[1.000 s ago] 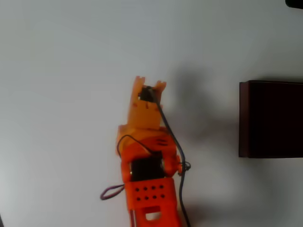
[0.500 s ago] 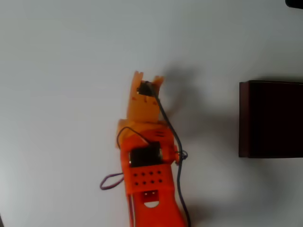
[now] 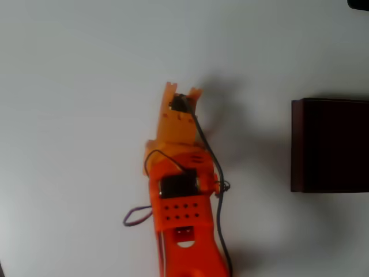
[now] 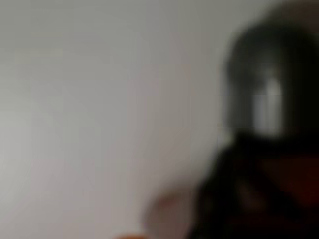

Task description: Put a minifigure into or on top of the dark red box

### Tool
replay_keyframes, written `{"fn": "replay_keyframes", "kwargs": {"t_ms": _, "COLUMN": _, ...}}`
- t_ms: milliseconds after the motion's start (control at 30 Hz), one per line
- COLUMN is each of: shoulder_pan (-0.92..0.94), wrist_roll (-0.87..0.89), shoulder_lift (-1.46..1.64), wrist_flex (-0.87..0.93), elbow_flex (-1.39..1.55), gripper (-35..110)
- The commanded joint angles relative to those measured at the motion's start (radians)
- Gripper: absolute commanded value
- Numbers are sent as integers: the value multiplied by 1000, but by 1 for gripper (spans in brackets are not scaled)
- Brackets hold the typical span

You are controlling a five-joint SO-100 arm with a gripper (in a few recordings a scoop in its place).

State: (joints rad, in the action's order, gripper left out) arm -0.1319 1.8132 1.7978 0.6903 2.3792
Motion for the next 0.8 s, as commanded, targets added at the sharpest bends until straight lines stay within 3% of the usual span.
{"fn": "replay_keyframes", "kwargs": {"t_ms": 0, "shoulder_pan": -15, "wrist_roll": -2, "shoulder_lift": -2, "wrist_flex": 0, "elbow_flex": -9, "gripper": 22}}
{"fn": "replay_keyframes", "kwargs": {"t_ms": 767, "shoulder_pan": -11, "wrist_roll": 6, "shoulder_lift": 29, "wrist_flex": -2, "elbow_flex": 48, "gripper": 20}}
